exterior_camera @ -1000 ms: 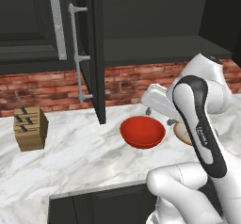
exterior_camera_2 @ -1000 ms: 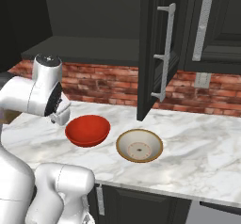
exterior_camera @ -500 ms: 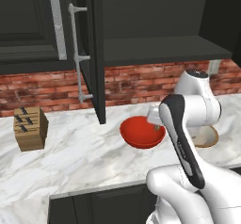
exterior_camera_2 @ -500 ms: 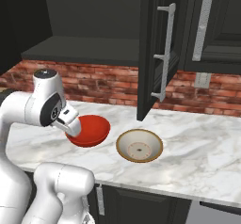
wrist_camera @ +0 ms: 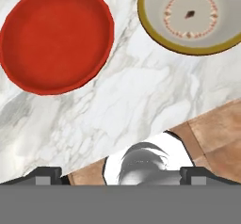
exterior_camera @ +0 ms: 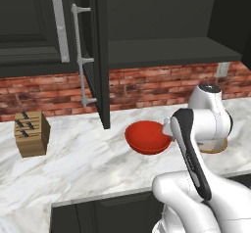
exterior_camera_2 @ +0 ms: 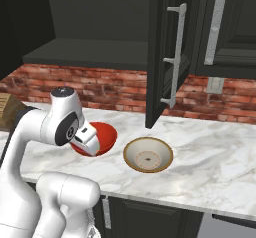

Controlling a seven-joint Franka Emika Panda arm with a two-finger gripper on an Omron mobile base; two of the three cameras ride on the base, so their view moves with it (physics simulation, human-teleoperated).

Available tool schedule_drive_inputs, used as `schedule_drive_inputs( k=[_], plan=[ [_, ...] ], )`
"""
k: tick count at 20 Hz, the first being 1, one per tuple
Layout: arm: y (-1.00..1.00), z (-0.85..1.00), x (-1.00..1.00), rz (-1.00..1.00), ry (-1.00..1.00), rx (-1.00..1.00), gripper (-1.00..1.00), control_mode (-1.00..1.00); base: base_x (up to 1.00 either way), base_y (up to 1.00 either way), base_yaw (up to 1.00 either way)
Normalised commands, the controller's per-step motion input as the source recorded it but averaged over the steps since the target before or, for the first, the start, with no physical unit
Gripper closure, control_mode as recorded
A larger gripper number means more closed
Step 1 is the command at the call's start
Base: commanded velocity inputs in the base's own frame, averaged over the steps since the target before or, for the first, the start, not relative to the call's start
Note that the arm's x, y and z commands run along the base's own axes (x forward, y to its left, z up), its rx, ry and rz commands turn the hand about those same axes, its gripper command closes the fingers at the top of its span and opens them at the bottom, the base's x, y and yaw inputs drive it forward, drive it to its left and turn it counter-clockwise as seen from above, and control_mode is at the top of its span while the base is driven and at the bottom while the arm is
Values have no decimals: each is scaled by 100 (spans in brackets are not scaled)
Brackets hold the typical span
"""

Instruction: Open the cabinet. Pick the bowls from the counter and place them in the cabinet. Then close the cabinet.

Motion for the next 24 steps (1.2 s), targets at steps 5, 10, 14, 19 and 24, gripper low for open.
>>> schedule_drive_inputs(
  k=[5,10,14,19,24],
  plan=[
    [-25,-38,33,-8,0,0,-100,-100,0,0,0],
    [-6,-49,50,-14,0,0,-100,-100,0,0,0],
    [0,-30,54,-15,0,1,-100,-100,0,0,0],
    [0,-24,61,-8,0,2,-100,-100,0,0,0],
    [0,-34,54,-2,0,3,-100,-100,0,0,0]
  ],
)
